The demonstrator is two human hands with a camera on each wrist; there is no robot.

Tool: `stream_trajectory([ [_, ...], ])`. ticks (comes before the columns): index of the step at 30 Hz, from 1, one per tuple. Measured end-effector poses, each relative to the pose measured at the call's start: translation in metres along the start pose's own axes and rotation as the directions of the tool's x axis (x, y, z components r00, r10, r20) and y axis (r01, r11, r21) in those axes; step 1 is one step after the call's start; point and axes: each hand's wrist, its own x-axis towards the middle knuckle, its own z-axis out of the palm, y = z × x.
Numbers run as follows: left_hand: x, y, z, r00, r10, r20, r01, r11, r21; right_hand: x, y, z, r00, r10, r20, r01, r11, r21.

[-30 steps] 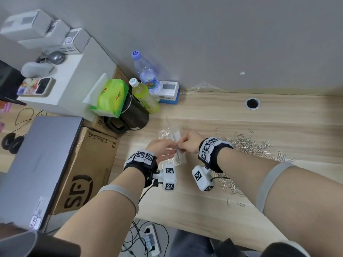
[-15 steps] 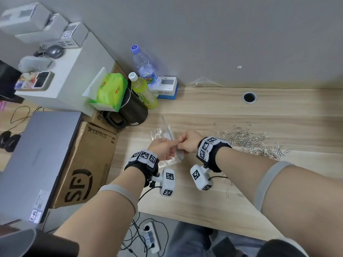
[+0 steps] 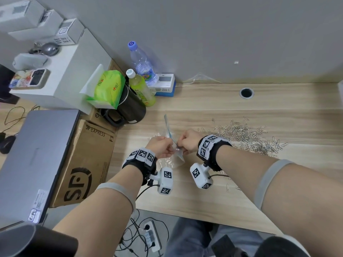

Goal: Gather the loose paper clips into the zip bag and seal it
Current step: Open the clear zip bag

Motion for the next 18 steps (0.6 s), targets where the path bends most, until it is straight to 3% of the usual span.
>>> stream_trajectory([
  [6, 0.004, -0.003, -0.007, 0.986, 0.008, -0.166, -0.002, 0.999, 0.036, -0.004, 0.007, -0.008, 0.998, 0.028, -0.052, -0.031, 0.998, -0.063],
  [10, 0.005, -0.007, -0.01, 0.95, 0.166, -0.266, -0.117, 0.975, 0.19, -0.011, 0.003, -0.015, 0.994, 0.014, -0.107, -0.042, 0.965, -0.258],
  [12, 0.005, -0.007, -0.008, 0.952, 0.209, -0.225, -0.161, 0.963, 0.215, -0.01, 0.0, -0.012, 0.993, -0.031, -0.112, -0.008, 0.945, -0.327],
  [18, -0.011, -0.001, 0.004, 0.98, 0.2, -0.014, -0.195, 0.966, 0.17, -0.01, -0.008, -0.001, 0.996, -0.086, -0.016, 0.077, 0.951, -0.301],
])
